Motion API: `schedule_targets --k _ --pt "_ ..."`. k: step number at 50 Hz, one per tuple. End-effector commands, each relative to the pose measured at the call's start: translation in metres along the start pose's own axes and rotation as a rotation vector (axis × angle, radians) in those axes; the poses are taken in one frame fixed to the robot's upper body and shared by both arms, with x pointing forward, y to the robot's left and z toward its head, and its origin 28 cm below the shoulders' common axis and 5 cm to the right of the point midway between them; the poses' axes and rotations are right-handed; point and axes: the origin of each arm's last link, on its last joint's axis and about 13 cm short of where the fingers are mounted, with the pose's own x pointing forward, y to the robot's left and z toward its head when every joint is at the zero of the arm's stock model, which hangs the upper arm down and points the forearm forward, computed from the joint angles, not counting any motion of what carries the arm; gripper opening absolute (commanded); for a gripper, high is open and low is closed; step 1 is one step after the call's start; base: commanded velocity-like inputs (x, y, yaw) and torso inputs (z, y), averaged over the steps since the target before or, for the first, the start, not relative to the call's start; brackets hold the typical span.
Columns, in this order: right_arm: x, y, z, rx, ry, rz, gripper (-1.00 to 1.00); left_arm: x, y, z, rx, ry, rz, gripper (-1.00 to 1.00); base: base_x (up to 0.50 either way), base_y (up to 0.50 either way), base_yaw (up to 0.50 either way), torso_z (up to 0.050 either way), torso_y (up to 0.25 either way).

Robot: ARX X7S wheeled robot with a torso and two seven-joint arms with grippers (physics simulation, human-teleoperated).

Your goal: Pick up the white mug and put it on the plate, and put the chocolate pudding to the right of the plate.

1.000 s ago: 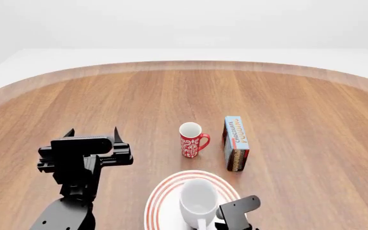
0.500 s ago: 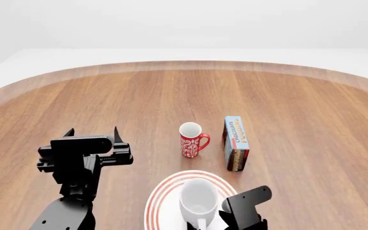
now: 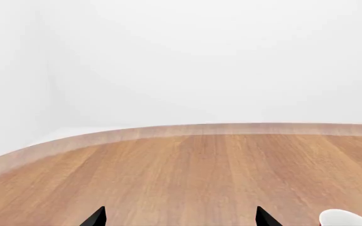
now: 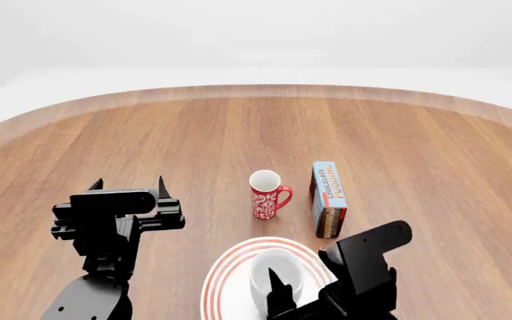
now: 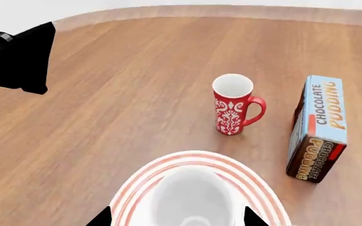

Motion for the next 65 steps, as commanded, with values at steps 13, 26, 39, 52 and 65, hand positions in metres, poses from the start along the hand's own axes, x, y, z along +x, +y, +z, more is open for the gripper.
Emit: schedule_targets --k 13,26,39,52,65 --pt "0.015 -0.059 0.135 -0.090 -0.112 -0.285 1.00 0.003 0.001 0.001 -0.005 0.007 0.001 1.00 0.00 0.00 0.00 0.000 0.000" --pt "0.109 -0.088 0.163 -0.044 -0.014 -0.331 1.00 0.004 0.000 0.003 -0.003 0.004 0.001 1.00 0.00 0.00 0.00 0.000 0.000" --pt "0.178 -0.098 0.172 0.017 0.047 -0.354 1.00 0.003 -0.001 0.002 -0.002 0.006 -0.004 1.00 0.00 0.00 0.00 0.000 0.000" --pt "0.186 -0.103 0.152 0.044 0.118 -0.445 1.00 0.003 -0.001 0.002 -0.002 0.006 -0.002 1.00 0.00 0.00 0.00 0.000 0.000" --pt "0.181 -0.114 0.139 0.042 0.191 -0.486 1.00 0.004 -0.001 0.002 0.001 0.006 -0.002 1.00 0.00 0.00 0.00 0.000 0.000"
